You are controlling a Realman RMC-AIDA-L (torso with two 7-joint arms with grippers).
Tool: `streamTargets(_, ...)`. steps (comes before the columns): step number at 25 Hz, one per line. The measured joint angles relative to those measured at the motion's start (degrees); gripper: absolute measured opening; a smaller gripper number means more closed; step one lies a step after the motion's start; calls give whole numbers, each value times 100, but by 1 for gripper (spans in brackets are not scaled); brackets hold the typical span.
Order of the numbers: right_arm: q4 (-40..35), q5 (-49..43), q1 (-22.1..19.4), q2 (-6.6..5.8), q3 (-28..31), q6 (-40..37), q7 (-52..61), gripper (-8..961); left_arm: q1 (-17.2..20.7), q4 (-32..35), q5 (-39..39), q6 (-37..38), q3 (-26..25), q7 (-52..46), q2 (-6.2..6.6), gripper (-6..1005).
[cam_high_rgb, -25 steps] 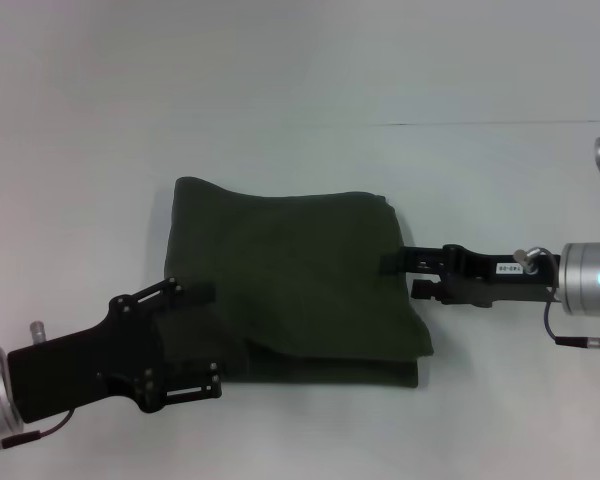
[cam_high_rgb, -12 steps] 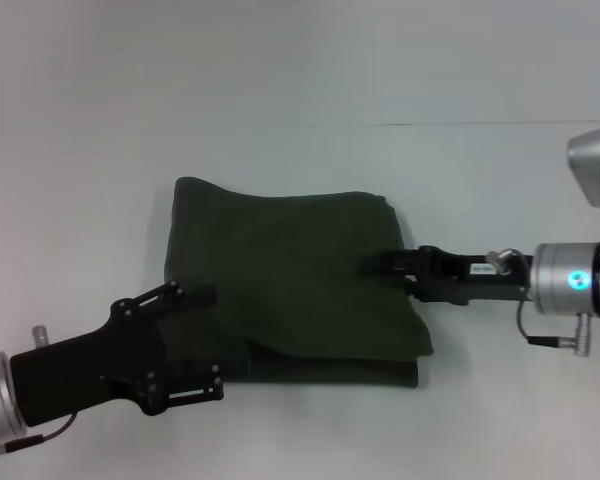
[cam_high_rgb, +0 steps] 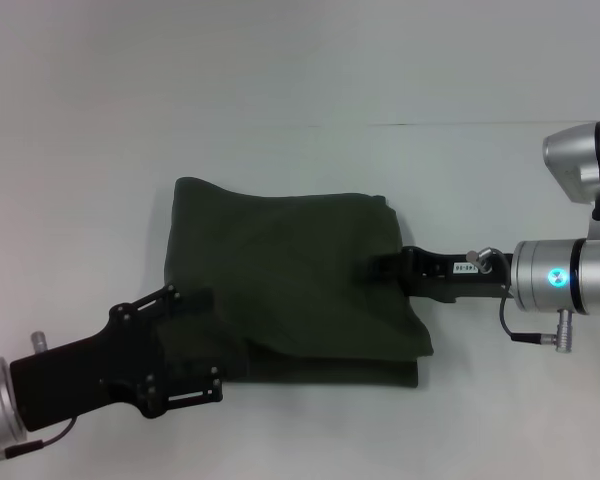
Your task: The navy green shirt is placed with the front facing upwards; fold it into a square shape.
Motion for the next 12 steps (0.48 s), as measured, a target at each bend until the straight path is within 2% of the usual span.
streamTargets(3,3,37,-25,6,45,69,-155,557,13,-1,-2,0,-12,0,1,907)
streamTargets(9,10,256,-54,22,76,84,-443,311,24,-1,-20,2,-60,-6,1,907)
streamTargets(12,14,416,-62,22,44,87,-634,107,24,-1,-20,2,-62,-19,1,907)
